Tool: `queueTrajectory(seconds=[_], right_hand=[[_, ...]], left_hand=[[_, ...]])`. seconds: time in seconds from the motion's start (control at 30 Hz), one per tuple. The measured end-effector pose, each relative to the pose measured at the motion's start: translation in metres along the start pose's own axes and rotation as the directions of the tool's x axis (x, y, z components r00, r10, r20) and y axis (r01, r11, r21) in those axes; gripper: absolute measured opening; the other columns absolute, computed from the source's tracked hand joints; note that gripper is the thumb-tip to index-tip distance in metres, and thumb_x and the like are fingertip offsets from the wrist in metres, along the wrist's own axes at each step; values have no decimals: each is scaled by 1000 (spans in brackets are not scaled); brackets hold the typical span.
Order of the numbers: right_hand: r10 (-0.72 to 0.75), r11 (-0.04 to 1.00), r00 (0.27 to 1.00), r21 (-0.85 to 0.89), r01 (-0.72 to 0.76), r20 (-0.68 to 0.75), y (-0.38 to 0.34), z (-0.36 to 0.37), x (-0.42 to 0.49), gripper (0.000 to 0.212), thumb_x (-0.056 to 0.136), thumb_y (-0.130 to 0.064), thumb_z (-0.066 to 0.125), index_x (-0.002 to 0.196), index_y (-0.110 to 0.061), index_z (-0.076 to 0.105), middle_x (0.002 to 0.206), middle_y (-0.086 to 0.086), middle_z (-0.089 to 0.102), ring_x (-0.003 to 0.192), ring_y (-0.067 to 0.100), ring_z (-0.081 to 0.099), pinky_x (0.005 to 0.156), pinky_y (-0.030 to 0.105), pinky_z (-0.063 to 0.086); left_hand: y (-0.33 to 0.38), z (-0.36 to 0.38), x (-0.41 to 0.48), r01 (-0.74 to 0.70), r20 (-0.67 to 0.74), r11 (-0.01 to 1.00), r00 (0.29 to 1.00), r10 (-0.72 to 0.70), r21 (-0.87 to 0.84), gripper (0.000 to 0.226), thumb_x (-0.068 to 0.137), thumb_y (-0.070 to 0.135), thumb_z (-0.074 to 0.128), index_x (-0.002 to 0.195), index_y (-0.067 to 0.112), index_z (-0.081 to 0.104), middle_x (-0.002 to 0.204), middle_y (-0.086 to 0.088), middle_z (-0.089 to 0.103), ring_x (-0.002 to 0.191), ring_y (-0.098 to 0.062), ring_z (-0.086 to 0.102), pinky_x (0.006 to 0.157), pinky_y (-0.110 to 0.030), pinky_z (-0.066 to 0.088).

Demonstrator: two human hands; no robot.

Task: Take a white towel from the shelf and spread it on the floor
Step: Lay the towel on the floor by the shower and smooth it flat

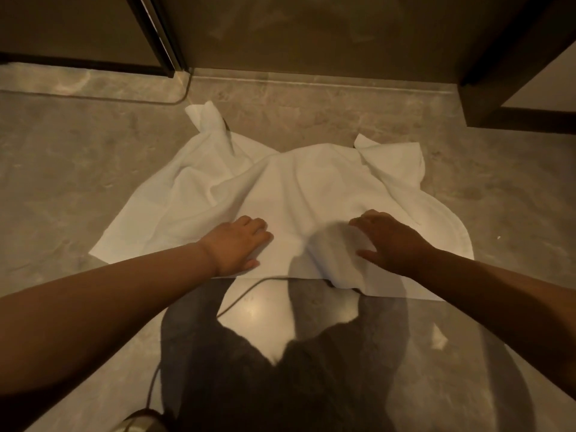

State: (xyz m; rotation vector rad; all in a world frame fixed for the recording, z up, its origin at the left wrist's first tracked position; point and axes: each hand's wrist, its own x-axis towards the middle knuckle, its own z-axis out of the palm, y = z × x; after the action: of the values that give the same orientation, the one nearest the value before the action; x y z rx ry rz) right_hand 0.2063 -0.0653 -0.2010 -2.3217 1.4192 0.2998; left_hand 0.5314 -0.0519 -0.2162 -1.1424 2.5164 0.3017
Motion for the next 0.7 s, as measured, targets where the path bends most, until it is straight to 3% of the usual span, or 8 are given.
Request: queueTrajectory(seconds=[0.07, 0.2, 0.37, 0.43, 0.5, 0.57, 0.63, 0.7], right_hand=[[12, 995, 996, -98, -3, 92, 5, 9, 4, 73, 84, -40, 66, 145, -19, 31, 145, 7, 32, 129, 26, 35, 98, 40, 44], [62, 984, 995, -171, -47, 82, 18, 18, 3, 85, 79, -51, 67, 147, -22, 25, 150, 8, 25, 134, 30, 28, 101, 44, 39], [125, 969, 988, -223, -101, 94, 29, 19, -9, 95, 71, -66, 65, 145, -26, 22, 149, 9, 25, 128, 30, 31, 91, 43, 45], [116, 972, 988, -217, -91, 107, 24, 18, -11, 92, 71, -67, 64, 143, -24, 26, 145, 9, 30, 124, 29, 36, 87, 41, 47], [80, 984, 997, -159, -76, 22, 19, 8, -9, 77, 77, -60, 63, 136, -18, 39, 135, 10, 42, 116, 29, 45, 82, 41, 48], [-27, 992, 984, -130, 4, -174, 13, -9, 1, 52, 84, -37, 65, 125, -9, 51, 126, 16, 51, 109, 34, 52, 80, 44, 50], [-90, 990, 917, -137, 39, -388, 10, -29, 18, 30, 86, -13, 62, 115, -3, 58, 120, 22, 57, 104, 41, 56, 80, 47, 51], [-56, 994, 881, -105, 7, -469, 10, -44, 36, 28, 93, -7, 53, 120, -2, 57, 129, 25, 53, 117, 41, 50, 89, 46, 46]], left_hand=[[5, 1, 5, 28, 0, 1000, 1000, -28, 1, 58, 90, 45, 50, 140, 24, 31, 144, -5, 33, 120, -25, 39, 90, -40, 47], [8, 11, -3, 7, -17, 999, 1000, -7, 32, 56, 89, 47, 51, 137, 25, 34, 141, -5, 35, 118, -26, 41, 91, -40, 47], [21, 24, -22, -69, 35, 992, 997, 66, 104, 58, 92, 48, 44, 142, 25, 27, 146, -7, 32, 123, -28, 38, 104, -41, 34], [25, 20, -21, -81, 58, 993, 995, 76, 84, 57, 93, 51, 42, 141, 24, 29, 145, -8, 33, 121, -28, 40, 102, -40, 36], [23, 1, -14, -105, -20, 994, 994, 105, -20, 54, 93, 52, 42, 137, 21, 39, 138, -8, 44, 113, -27, 48, 92, -40, 43], [15, -18, -1, -115, -229, 993, 968, 104, -38, 51, 92, 48, 48, 130, 15, 52, 131, -11, 54, 109, -30, 55, 86, -38, 46], [4, -35, 19, -25, -383, 998, 924, 0, -63, 56, 91, 45, 49, 135, 10, 48, 140, -16, 49, 124, -32, 48, 96, -43, 39], [-3, -47, 40, 95, -346, 975, 924, -162, -202, 65, 95, 45, 43, 147, 10, 28, 155, -15, 26, 141, -31, 26, 111, -46, 25]])
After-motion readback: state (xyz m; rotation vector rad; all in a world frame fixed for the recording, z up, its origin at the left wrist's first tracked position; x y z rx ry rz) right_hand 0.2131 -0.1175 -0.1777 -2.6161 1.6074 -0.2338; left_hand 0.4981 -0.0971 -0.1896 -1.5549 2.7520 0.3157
